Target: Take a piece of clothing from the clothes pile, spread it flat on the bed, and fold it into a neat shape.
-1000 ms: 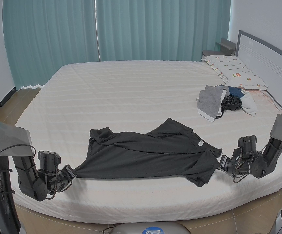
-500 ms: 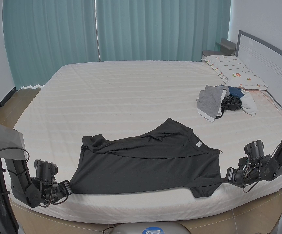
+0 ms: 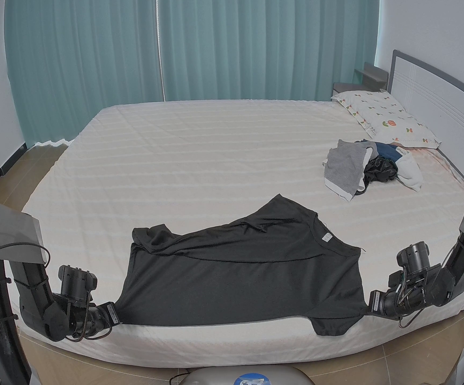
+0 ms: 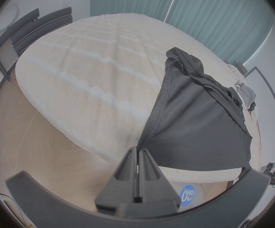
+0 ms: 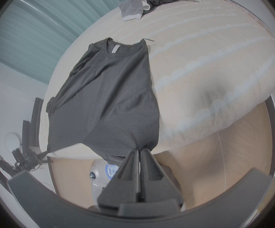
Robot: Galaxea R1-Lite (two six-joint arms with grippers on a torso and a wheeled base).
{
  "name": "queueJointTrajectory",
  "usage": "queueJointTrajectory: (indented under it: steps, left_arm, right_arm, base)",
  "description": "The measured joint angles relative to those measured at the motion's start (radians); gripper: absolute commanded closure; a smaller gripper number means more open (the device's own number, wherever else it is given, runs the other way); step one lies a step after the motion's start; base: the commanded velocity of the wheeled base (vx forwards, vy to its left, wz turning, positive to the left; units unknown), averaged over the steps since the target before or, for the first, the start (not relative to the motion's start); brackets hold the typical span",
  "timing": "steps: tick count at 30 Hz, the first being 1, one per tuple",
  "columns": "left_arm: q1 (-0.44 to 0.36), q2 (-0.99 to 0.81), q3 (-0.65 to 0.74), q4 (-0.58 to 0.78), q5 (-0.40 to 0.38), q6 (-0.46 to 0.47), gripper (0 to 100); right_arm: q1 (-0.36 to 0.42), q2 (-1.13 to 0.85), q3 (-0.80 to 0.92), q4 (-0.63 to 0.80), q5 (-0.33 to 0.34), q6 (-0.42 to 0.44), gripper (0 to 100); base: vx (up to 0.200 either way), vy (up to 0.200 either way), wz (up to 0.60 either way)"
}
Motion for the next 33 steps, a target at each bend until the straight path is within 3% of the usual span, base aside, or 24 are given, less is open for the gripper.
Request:
queueJointTrajectory:
  steps: [6,7,15,21,29,33]
  left_arm:
    - [-0.001,0.027,-0.005,-0.003,-0.001,0.001,100]
    - [-0.002,0.031,-0.006,-0.003,-0.001,0.001,0]
    - [-0.005,0.038,-0.013,-0.013,-0.001,-0.007,0]
    - [0.000,0.035,-0.018,-0.059,-0.010,-0.013,0]
    - [0.021,0.027,-0.049,-0.127,-0.017,-0.087,0]
    - [0.031,0.026,-0.076,-0.139,-0.037,-0.131,0]
  right_arm:
    - [-0.005,0.016,0.020,-0.004,-0.002,-0.035,100]
    - [-0.006,0.020,0.020,-0.007,-0.002,-0.035,0]
    - [-0.010,0.030,0.010,-0.015,-0.001,-0.026,0]
    - [-0.027,0.022,0.007,-0.107,0.002,0.004,0]
    - [-0.051,0.073,0.000,-0.320,0.012,0.137,0]
    - [-0.065,0.097,-0.005,-0.347,0.061,0.210,0]
  base:
    - [0.000,0.000,0.00]
    - [0.000,0.000,0.00]
    - [0.000,0.000,0.00]
    - [0.000,0.000,0.00]
    - [0.000,0.000,0.00]
    - [0.050,-0.050,0.00]
